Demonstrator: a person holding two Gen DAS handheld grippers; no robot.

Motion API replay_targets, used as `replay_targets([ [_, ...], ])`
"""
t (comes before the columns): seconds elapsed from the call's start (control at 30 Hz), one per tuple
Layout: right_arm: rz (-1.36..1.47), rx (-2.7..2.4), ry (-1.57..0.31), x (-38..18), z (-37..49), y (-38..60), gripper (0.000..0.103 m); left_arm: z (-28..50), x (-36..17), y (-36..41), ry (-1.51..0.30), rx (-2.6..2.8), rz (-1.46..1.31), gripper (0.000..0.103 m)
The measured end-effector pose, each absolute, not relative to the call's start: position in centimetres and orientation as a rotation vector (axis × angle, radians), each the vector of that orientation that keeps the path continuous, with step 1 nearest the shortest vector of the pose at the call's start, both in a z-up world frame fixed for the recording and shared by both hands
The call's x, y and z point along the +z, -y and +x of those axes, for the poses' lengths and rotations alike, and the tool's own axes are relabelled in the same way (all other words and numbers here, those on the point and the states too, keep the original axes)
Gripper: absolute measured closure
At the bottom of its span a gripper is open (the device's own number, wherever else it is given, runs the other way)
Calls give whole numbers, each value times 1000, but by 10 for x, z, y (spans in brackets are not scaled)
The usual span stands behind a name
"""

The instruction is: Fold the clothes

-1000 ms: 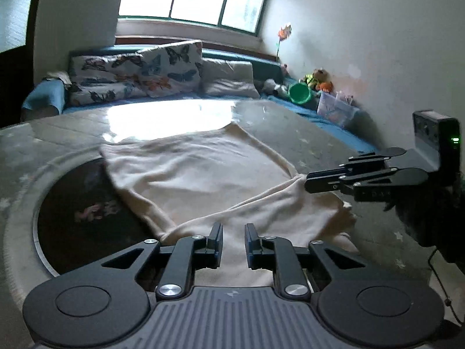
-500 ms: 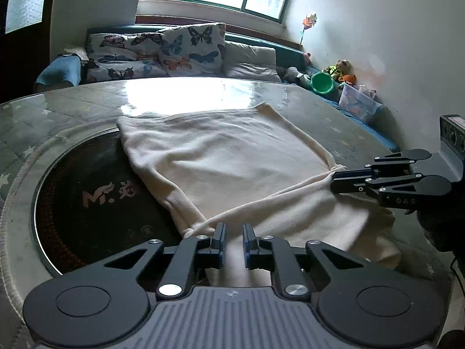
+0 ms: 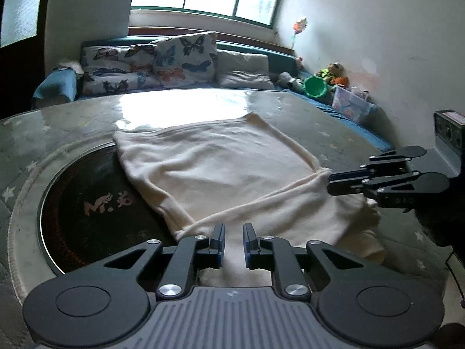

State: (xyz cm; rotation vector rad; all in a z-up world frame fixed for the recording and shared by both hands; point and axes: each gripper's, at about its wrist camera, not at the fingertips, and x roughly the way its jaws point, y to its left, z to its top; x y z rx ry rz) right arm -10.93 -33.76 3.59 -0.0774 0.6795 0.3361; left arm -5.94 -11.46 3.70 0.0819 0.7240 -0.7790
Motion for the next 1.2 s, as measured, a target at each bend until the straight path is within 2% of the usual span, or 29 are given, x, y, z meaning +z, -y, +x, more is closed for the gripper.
replay_targets([
  [0.1, -78, 332, -688, 33, -113, 339, 84, -62, 33, 117, -734, -786, 104, 88],
  [0.97, -81, 326, -707, 24, -119, 341, 81, -69, 29, 117, -745, -784, 137, 85],
  [1.07, -83, 328, -704, 25, -120, 340, 75, -72, 33, 116, -730, -792, 144, 81],
  [1.2, -84, 328, -706, 24, -120, 341, 74, -77, 40, 115, -711, -806, 152, 80],
])
